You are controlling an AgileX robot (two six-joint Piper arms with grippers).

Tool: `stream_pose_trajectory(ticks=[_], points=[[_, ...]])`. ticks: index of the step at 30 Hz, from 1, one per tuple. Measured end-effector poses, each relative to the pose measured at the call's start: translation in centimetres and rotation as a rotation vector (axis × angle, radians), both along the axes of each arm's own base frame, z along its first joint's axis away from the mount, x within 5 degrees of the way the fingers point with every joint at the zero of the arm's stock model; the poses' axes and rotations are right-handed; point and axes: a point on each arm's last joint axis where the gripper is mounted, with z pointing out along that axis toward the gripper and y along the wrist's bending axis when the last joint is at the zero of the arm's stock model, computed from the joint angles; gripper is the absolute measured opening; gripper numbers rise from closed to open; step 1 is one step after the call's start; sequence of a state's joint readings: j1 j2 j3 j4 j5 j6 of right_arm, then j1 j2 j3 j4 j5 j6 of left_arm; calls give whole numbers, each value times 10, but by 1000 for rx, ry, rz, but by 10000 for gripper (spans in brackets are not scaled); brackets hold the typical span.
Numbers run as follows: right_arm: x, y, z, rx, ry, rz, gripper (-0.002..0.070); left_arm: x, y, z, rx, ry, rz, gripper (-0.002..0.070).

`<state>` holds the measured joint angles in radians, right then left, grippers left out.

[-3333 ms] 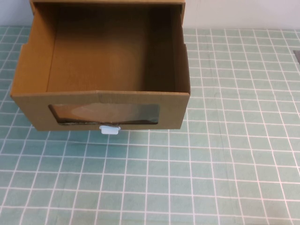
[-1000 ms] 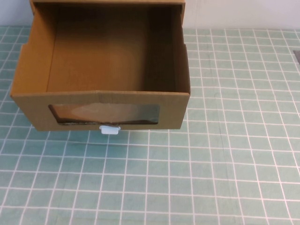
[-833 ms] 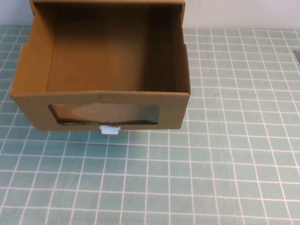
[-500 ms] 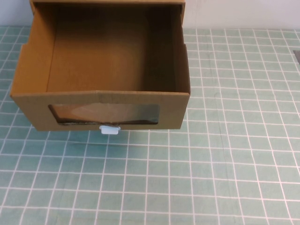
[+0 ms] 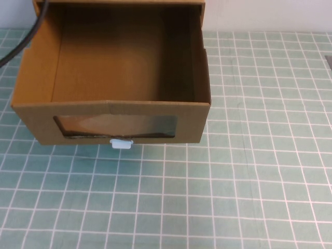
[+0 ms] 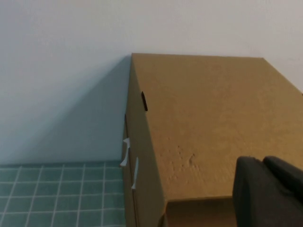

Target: Close the shoe box

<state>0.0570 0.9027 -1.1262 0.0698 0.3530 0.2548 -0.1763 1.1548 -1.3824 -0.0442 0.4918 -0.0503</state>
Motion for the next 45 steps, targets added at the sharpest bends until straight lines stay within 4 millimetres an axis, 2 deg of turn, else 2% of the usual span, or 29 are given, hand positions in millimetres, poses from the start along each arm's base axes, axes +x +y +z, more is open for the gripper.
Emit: stream_pose_trajectory(ticks=[3,6,12,18,25,29,34,41,45], points=[[9,13,-8,-152,54,88,-14,25,-10,-7,33,49,-69,-5],[18,35,-12,-323,111,236,-14,49,-24,-9,90,102,-185,-5],[31,92,-13,-654,197,630,-14,102,-48,-13,109,228,-365,-5],[19,150,-19,-804,148,962,-14,147,-62,-32,100,323,-441,-5],[-2,211,-53,-947,193,1253,-14,178,-71,-67,56,419,-480,-5],[-12,242,-72,-1083,185,1277,-14,184,-74,-77,42,447,-490,-5],[-18,278,-100,-1256,137,1135,-14,184,-74,-77,42,445,-491,-5],[-13,301,-152,-1306,98,996,-14,183,-74,-75,45,448,-496,-5],[0,309,-177,-1314,105,890,-14,183,-74,-75,45,450,-497,-5]])
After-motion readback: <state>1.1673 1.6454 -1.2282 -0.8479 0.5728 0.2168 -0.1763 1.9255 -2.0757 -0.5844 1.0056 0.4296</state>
